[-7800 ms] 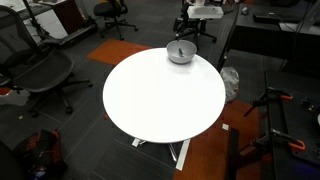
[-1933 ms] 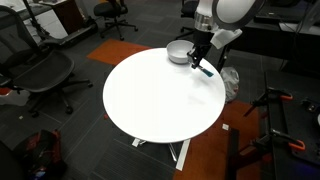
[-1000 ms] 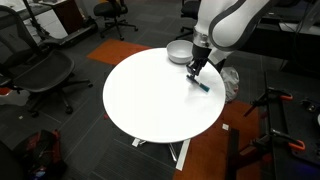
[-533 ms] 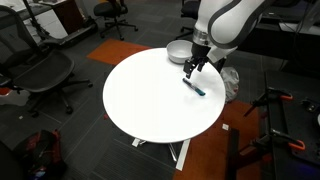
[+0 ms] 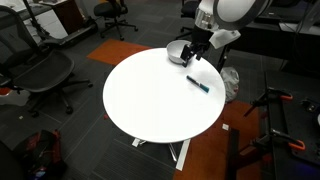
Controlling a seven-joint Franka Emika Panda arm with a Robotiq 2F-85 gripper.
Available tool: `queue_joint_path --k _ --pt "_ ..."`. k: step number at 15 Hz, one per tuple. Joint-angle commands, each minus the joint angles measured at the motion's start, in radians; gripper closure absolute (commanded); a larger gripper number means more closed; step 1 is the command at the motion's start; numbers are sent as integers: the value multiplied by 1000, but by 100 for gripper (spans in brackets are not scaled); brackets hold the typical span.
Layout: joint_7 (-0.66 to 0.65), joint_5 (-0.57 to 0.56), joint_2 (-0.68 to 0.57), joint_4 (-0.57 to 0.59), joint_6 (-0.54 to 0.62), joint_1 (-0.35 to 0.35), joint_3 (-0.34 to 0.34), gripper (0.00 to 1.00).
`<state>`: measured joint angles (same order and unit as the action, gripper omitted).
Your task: Put the marker on the table
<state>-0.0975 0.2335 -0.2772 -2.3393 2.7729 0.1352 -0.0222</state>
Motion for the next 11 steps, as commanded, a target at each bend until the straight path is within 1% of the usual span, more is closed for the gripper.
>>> queue_joint_path --k 1,7,8,11 --pt "60 32 106 -50 -34 18 5 0" --pt "88 30 152 -52 -35 17 -10 0" --pt "42 4 110 -28 -12 0 -19 0" --pt "52 4 116 -29 -12 0 -20 0"
